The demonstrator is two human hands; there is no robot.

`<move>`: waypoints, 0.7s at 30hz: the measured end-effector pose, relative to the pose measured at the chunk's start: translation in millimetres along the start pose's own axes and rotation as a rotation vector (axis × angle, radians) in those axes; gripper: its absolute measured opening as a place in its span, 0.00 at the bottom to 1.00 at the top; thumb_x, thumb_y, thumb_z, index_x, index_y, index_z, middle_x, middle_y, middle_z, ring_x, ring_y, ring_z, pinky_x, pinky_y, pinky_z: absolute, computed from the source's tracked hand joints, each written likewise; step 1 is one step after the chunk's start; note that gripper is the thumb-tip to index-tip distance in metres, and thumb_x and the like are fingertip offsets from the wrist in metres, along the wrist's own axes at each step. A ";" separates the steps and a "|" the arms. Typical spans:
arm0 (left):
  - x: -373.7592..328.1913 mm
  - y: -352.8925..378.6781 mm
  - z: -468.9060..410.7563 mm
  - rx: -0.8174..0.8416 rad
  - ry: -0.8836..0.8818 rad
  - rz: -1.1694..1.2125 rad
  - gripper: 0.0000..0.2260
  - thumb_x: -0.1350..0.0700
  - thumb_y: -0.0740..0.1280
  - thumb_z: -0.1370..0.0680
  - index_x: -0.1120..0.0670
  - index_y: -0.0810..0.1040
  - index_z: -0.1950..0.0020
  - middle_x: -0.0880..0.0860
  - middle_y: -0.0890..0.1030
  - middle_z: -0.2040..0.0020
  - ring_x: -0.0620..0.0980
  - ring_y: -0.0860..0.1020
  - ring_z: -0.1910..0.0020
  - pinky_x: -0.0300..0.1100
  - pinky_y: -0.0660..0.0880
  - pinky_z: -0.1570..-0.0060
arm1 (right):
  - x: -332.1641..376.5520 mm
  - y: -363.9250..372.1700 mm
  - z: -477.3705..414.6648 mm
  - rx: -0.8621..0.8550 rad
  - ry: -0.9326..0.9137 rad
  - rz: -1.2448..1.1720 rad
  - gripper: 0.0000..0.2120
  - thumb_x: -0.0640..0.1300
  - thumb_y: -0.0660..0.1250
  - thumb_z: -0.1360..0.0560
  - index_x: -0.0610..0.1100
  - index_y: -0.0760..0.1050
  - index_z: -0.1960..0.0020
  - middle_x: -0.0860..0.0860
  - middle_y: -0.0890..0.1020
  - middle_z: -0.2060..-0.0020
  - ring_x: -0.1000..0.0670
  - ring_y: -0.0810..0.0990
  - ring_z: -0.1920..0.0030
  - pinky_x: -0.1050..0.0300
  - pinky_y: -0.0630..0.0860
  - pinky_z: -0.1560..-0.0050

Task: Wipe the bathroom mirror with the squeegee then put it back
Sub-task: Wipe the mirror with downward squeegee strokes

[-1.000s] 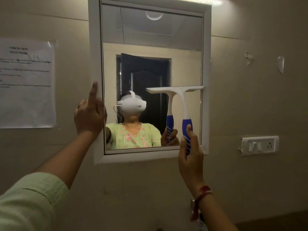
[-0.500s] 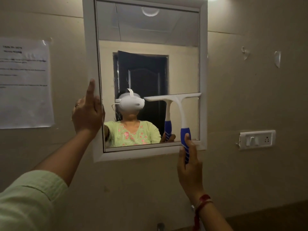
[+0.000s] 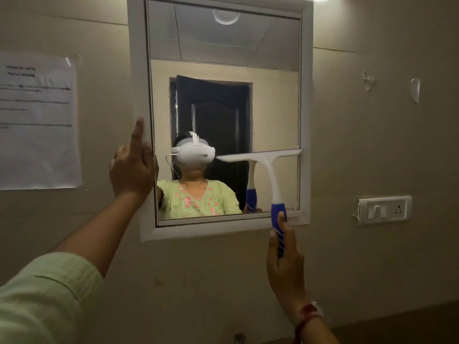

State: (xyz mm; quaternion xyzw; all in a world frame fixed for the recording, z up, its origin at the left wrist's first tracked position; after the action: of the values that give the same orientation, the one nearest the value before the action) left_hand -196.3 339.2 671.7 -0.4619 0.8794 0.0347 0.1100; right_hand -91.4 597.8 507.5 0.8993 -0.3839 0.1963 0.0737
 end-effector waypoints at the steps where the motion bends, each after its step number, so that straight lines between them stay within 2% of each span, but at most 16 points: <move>1: 0.0 0.5 -0.3 0.000 0.001 0.000 0.22 0.49 0.49 0.20 0.46 0.55 0.25 0.65 0.78 0.54 0.64 0.75 0.54 0.58 0.72 0.57 | 3.0 0.2 -5.1 -0.003 0.001 -0.009 0.23 0.46 0.55 0.24 0.65 0.54 0.34 0.56 0.74 0.59 0.52 0.76 0.69 0.64 0.75 0.71; 3: 0.2 0.8 -1.3 0.001 -0.001 -0.002 0.22 0.49 0.49 0.20 0.46 0.55 0.25 0.65 0.78 0.55 0.64 0.75 0.54 0.58 0.72 0.57 | 10.5 2.8 -21.8 -0.008 -0.002 -0.040 0.22 0.47 0.55 0.23 0.66 0.54 0.34 0.54 0.76 0.57 0.56 0.75 0.70 0.67 0.73 0.71; 6: 0.7 0.7 -0.5 -0.003 -0.004 0.002 0.21 0.49 0.50 0.19 0.46 0.55 0.25 0.65 0.78 0.56 0.65 0.75 0.53 0.58 0.72 0.57 | 15.5 5.8 -39.3 -0.022 -0.027 -0.043 0.20 0.48 0.54 0.22 0.63 0.56 0.33 0.48 0.76 0.53 0.59 0.74 0.68 0.69 0.72 0.69; 9: 0.0 0.1 0.1 -0.005 0.003 0.003 0.21 0.50 0.50 0.19 0.47 0.55 0.25 0.65 0.78 0.56 0.65 0.75 0.53 0.58 0.72 0.57 | 6.8 5.3 -23.9 -0.009 -0.005 -0.017 0.21 0.51 0.53 0.23 0.64 0.54 0.33 0.46 0.77 0.53 0.57 0.75 0.68 0.66 0.74 0.69; 13: 0.0 0.3 -0.6 -0.007 -0.002 0.000 0.21 0.51 0.51 0.19 0.47 0.56 0.25 0.65 0.78 0.54 0.65 0.74 0.52 0.58 0.71 0.56 | -4.4 5.9 21.9 0.032 0.009 0.020 0.21 0.51 0.55 0.23 0.65 0.54 0.33 0.52 0.74 0.61 0.54 0.75 0.70 0.63 0.75 0.71; 21: -0.4 0.7 -0.5 -0.007 0.002 0.004 0.21 0.51 0.51 0.19 0.47 0.55 0.25 0.65 0.78 0.52 0.65 0.75 0.51 0.59 0.72 0.56 | 11.4 4.6 -23.1 -0.012 0.000 -0.057 0.19 0.55 0.52 0.22 0.69 0.55 0.34 0.48 0.77 0.53 0.55 0.76 0.68 0.66 0.75 0.69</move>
State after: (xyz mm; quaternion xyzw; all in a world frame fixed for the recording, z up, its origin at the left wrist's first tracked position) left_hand -196.7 339.8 672.2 -0.4605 0.8803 0.0375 0.1076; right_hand -94.4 593.6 533.1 0.9094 -0.3593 0.1918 0.0847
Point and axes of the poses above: each hand's wrist, its own z-axis away from the middle knuckle, its own y-axis out of the palm, x = y × z, the point moved 1 cm from there along -z, towards the middle knuckle
